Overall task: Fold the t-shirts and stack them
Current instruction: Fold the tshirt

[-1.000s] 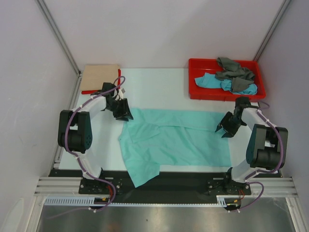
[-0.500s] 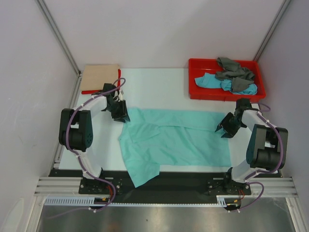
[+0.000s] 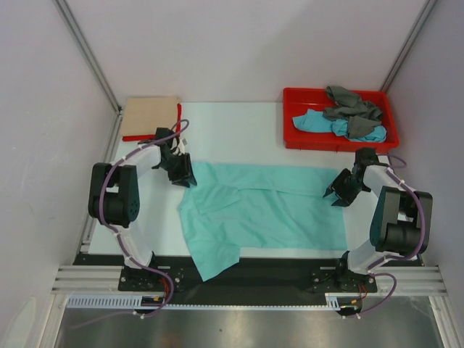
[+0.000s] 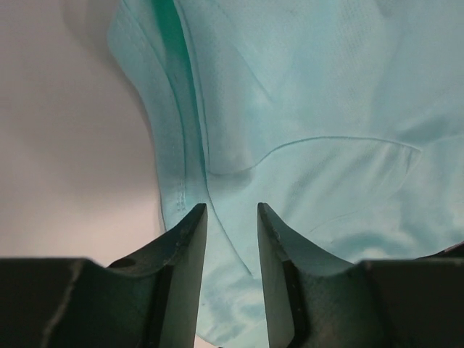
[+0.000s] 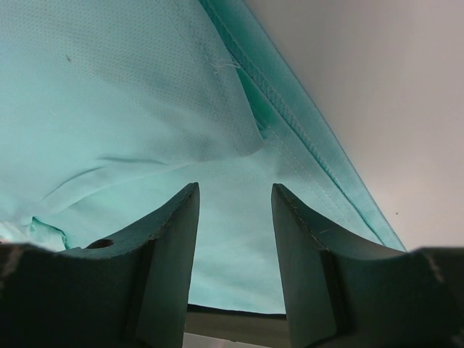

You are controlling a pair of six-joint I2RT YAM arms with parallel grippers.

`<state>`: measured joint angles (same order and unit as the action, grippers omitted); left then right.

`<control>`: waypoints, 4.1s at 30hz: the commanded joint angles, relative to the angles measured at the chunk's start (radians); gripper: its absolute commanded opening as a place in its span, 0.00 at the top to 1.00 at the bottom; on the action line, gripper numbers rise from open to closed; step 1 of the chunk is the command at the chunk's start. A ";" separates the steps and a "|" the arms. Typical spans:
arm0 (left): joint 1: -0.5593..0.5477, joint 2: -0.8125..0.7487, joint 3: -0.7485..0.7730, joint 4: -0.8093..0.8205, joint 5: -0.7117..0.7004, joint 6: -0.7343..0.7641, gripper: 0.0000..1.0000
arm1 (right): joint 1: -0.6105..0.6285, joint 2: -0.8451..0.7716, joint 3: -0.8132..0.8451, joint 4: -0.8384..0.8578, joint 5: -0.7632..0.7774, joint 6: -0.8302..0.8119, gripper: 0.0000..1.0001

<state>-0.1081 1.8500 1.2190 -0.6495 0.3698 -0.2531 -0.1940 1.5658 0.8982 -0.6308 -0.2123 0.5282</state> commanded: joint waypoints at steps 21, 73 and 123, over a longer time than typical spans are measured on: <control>-0.036 -0.063 -0.102 -0.053 0.064 -0.020 0.67 | -0.005 -0.007 0.022 -0.029 -0.016 -0.014 0.52; -0.054 -0.112 -0.092 -0.006 0.103 -0.069 1.00 | -0.061 0.123 0.104 0.039 -0.018 -0.033 0.60; 0.065 0.123 0.482 0.005 0.146 -0.120 1.00 | -0.041 0.447 0.725 -0.023 -0.119 -0.042 1.00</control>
<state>-0.0471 2.0132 1.7134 -0.6594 0.4839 -0.3660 -0.2348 2.0068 1.5917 -0.6353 -0.3305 0.4965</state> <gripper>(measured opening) 0.006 0.012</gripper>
